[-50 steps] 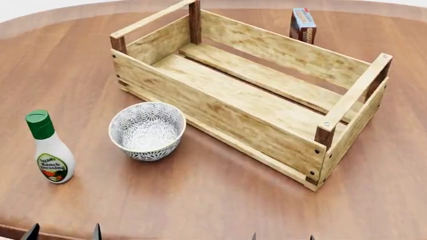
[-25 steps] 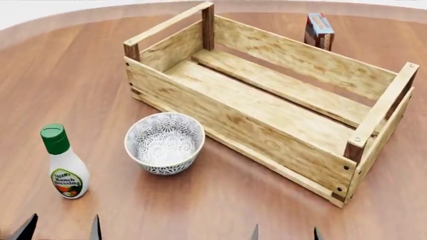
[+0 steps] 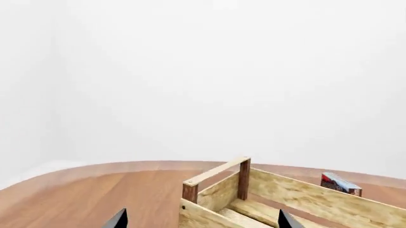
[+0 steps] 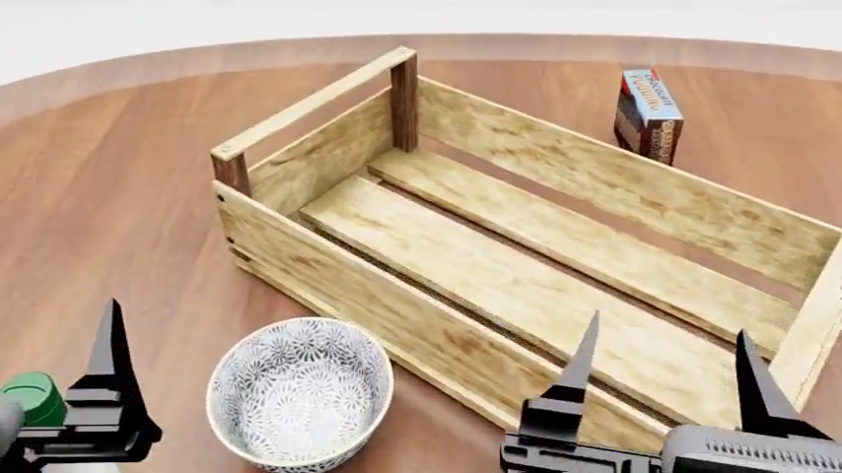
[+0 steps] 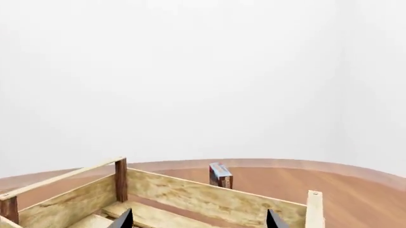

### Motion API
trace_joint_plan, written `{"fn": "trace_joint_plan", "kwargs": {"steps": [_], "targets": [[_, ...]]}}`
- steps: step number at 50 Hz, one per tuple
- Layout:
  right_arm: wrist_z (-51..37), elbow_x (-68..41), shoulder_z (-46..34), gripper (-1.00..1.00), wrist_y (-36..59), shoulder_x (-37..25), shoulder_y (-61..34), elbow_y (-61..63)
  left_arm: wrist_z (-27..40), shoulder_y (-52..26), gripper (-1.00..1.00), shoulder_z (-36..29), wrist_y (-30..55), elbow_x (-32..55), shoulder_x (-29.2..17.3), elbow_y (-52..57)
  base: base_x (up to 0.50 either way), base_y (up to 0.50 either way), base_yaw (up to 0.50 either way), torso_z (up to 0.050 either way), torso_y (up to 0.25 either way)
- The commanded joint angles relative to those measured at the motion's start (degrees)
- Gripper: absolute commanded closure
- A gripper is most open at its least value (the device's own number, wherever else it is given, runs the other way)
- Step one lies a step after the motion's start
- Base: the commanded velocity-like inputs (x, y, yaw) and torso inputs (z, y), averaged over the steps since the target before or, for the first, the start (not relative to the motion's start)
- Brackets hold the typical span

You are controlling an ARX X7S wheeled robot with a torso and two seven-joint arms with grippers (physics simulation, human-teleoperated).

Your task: Pick up the salad dressing and put it in the tray.

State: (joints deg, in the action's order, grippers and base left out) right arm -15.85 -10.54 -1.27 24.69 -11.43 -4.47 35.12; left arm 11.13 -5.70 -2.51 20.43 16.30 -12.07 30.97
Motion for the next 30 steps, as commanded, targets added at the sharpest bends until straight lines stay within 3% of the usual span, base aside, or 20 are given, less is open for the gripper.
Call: {"fn": "trace_joint_plan", "kwargs": {"steps": [1,18,25,30], "targets": [[-2.0,-1.4,1.8,-1.0,5.1,-1.6,-2.0,6.5,1.3,-1.4,-1.0,1.9,3.9,3.7,-1.1,5.5,0.5,0.0,0.0,0.0,0.0],[-2.1,-5.2,4.8,-1.0,3.8,-1.6,-2.0,6.7,1.6,-0.8,-1.0,0.9,2.2,3.5,-2.0,4.8,0.5,0.0,0.0,0.0,0.001],[-0.6,-5.5,4.5,-1.0,0.1,-1.9,-0.5,5.9,1.8,-0.7,-1.0,0.5,1.8,3.5,-2.3,4.7,0.04,0.0,0.0,0.0,0.0],[-0.8,-5.9,4.8,-1.0,-0.9,-1.9,-0.4,6.0,2.0,-0.6,-1.0,0.3,1.4,3.5,-2.5,4.5,0.0,0.0,0.44,0.0,0.0]]}}
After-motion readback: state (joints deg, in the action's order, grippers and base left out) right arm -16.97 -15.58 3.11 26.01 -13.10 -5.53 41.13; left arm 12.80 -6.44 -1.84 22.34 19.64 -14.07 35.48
